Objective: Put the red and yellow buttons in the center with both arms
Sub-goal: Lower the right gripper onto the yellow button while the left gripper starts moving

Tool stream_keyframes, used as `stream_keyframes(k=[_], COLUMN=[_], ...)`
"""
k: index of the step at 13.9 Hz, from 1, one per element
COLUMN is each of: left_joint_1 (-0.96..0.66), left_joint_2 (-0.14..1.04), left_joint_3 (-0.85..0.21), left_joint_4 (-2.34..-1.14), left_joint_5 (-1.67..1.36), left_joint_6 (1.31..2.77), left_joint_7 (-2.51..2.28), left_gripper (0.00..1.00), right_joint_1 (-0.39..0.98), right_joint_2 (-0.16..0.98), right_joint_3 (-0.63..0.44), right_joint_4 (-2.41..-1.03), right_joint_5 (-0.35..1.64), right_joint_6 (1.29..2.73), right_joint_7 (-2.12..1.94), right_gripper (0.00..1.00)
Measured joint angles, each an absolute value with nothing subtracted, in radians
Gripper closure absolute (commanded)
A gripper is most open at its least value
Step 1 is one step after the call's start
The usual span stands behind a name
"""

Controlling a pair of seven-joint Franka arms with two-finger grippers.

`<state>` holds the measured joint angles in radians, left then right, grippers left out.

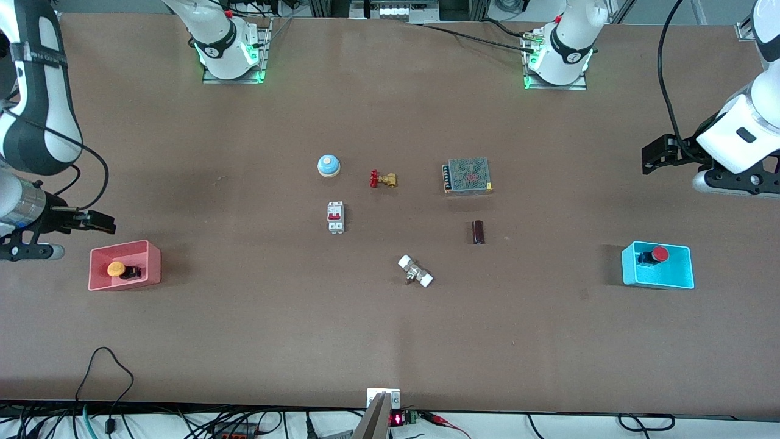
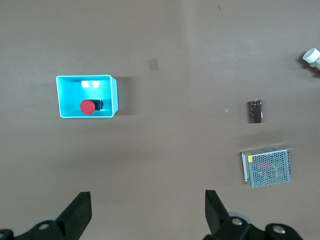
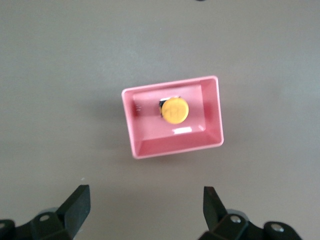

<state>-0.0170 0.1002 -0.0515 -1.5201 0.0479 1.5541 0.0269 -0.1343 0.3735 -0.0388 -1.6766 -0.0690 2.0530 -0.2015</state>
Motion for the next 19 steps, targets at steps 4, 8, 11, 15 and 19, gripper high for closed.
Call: stream_keyframes(k=[4, 8, 11, 15, 19], left_joint_1=[-0.016, -0.015, -0.014, -0.014, -0.006], left_joint_2=[0.101, 0.101, 0.101, 0.101, 0.101], left_joint_3=[-0.051, -0.051, -0.051, -0.051, -0.048], left_joint_4=[-1.519, -1.517, -1.517, -1.517, -1.517], left_joint_5=[0.048, 0.048, 0.049, 0.064, 0.067], left_joint_6=[1.546, 1.545, 1.541, 1.522, 1.522], left_joint_7=[0.027, 0.027, 0.027, 0.027, 0.042], left_gripper=[0.00, 0.00, 0.00, 0.00, 0.00], right_joint_1=[-0.161, -0.173, -0.177, -0.207, -0.217], right_joint_2=[0.443, 0.486, 0.498, 0.551, 0.583], right_joint_3=[-0.025, -0.006, 0.000, 0.000, 0.004], right_joint_4=[-1.677, -1.676, -1.676, -1.676, -1.675], right_joint_5=[-0.070, -0.077, -0.095, -0.096, -0.096], right_joint_6=[2.163, 2.218, 2.258, 2.350, 2.374], right_joint_7=[-0.283, -0.310, -0.335, -0.406, -0.412], right_gripper=[0.00, 0.00, 0.00, 0.00, 0.00])
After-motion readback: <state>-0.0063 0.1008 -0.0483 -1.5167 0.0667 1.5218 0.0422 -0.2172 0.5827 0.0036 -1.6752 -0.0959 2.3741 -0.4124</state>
